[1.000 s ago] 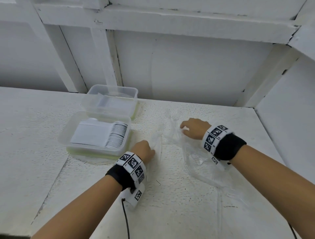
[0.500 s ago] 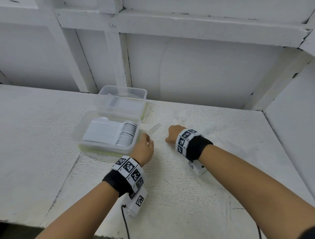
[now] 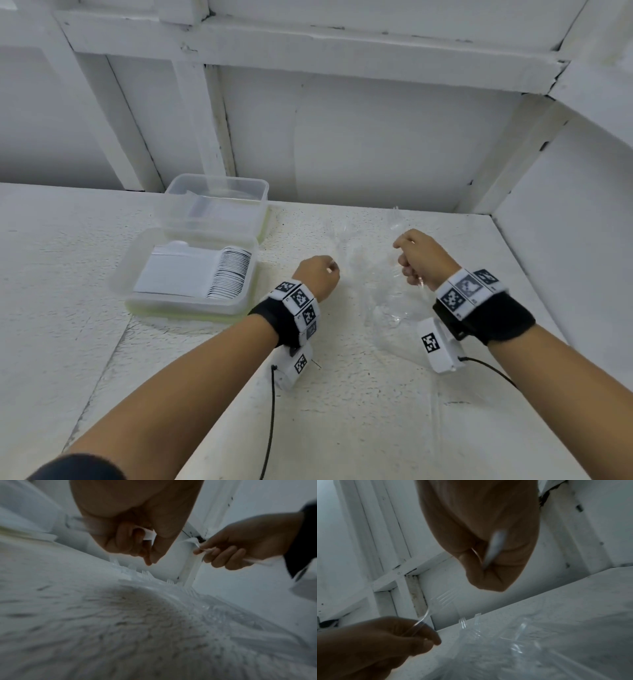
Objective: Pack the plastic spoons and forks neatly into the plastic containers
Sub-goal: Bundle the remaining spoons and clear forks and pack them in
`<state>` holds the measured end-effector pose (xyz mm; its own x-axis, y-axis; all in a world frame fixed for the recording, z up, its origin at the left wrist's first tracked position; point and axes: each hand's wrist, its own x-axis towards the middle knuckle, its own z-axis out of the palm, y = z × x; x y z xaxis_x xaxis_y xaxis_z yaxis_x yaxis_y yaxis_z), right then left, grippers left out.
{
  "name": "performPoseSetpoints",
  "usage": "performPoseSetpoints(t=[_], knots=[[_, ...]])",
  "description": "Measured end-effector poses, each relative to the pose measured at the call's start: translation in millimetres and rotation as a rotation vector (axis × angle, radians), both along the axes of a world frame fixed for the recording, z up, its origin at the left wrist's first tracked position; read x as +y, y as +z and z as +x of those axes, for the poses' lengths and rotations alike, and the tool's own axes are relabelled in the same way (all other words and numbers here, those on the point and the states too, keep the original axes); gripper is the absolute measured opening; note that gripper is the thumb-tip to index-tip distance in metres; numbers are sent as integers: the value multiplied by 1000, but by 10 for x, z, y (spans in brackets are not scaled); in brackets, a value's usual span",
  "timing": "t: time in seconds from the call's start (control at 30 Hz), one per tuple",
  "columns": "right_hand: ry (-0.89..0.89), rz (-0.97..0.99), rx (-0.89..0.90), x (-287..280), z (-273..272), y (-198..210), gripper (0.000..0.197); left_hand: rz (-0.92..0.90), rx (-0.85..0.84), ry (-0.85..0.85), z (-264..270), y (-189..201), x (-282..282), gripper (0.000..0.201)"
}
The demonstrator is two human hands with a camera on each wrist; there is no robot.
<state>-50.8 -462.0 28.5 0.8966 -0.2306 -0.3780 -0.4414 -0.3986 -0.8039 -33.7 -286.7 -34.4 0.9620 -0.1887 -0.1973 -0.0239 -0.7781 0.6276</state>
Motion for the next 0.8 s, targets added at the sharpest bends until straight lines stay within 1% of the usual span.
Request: performPoseSetpoints(t=[0.1,0.2,0.23,0.27,0.33,0.37,0.43,0.53,0.6,0.67,0.77,0.8], knots=[[-19,-52,-1,-153,-123,-94,20,63,-1,-133,78,-16,-201,33],[-37,-69,38,-227,-230,-179,19,193,86,-165,137,-37,-374,49],[-40,-71,51,-240,-257,-203,19,227,109,-166,157,-44,-413,52],[-43,-69,61,-252,-277,-228,18,246,134,-168,168,-38,-442,50],[-50,-56,70,-270,-306,-261,18,229,156,-168,187,-60,-472,34],[-53,-48,70,-279,-316,-270,18,208,159,-154,189,-73,-474,29],[-53,-41,67,-292,-324,-281,18,165,196,-110,181,-88,-443,36],[-37,-54,58,-271,-307,-266,17,42,243,-55,160,-58,-329,34],[-22,-72,50,-226,-275,-246,15,-35,243,-30,120,2,-204,31],[13,-107,42,-143,-224,-227,11,-92,248,-17,58,74,-45,26],[129,-237,40,37,-71,-228,18,-157,297,40,-74,176,195,6],[170,-296,47,121,11,-232,21,-163,297,73,-110,196,266,9]])
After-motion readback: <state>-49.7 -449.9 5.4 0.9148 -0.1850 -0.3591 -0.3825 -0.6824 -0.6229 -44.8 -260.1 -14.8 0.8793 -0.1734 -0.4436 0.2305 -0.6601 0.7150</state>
